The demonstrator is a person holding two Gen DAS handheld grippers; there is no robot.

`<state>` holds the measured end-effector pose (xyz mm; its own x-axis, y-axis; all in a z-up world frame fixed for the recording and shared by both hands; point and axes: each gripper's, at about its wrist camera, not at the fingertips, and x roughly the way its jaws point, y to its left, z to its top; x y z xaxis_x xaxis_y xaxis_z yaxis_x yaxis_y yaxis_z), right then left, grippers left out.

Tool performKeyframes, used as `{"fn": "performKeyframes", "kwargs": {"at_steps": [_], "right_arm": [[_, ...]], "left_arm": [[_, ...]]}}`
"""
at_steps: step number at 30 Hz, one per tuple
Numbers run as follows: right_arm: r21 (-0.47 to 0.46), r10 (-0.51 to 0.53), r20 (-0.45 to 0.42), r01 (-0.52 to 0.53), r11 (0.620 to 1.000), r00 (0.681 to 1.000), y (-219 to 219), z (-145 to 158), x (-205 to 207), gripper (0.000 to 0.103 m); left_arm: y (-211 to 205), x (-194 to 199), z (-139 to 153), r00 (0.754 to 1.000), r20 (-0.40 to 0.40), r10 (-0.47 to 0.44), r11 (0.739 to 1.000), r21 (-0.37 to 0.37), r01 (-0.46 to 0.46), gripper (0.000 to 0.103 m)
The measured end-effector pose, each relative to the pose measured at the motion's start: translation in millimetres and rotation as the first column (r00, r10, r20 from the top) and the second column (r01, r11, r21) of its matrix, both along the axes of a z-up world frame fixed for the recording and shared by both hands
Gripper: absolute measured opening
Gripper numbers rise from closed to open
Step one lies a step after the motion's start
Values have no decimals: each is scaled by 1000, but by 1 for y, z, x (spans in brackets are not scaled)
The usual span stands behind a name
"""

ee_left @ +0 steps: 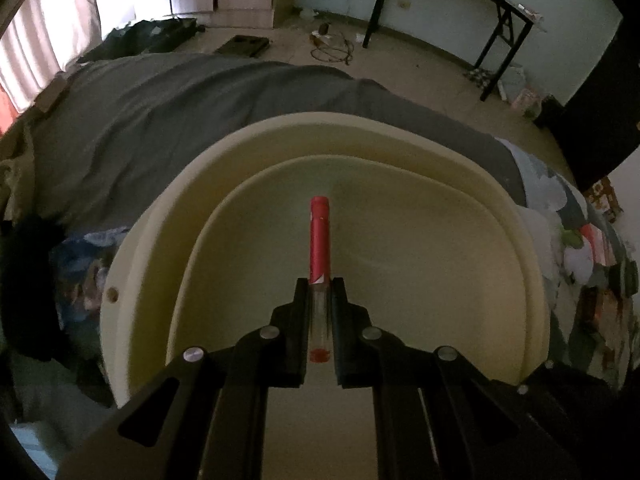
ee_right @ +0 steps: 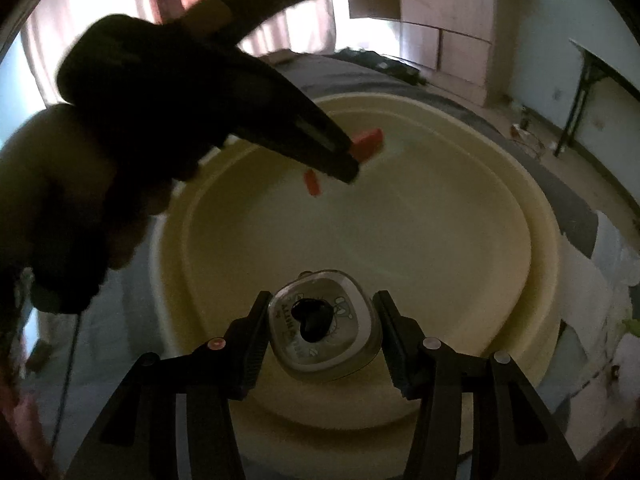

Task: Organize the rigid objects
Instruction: 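Carry both into the cream basin and open both grippers to release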

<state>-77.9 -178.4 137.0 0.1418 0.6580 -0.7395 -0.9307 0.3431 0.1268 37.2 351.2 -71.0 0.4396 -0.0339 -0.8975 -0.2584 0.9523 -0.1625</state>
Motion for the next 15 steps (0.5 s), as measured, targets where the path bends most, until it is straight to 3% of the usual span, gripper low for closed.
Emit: {"fn": "performKeyframes", "kwargs": {"at_steps": [6, 11, 13, 14, 15], "right_arm": [[-10, 11, 8, -11, 1000, 1000, 12, -4, -18, 51], [-8, 33, -2, -33, 999, 999, 29, -10, -14, 57], [-11, 42, 13, -42, 999, 999, 31, -10, -18, 70], [-10, 44, 18, -44, 999, 999, 30, -10, -20, 73], [-4, 46, 17, -46, 999, 999, 31, -10, -23, 76]], "left_arm": [[11, 6, -2, 999, 14, 48, 998, -41, -48, 11], [8, 4, -3, 999, 38, 37, 999, -9, -36, 15], [6, 4, -2, 999, 39, 37, 999, 11, -37, 34], [8, 4, 0, 998, 36, 45, 999, 29, -46, 59], [8, 2, 1, 998, 34, 54, 997, 45, -56, 69]]}}
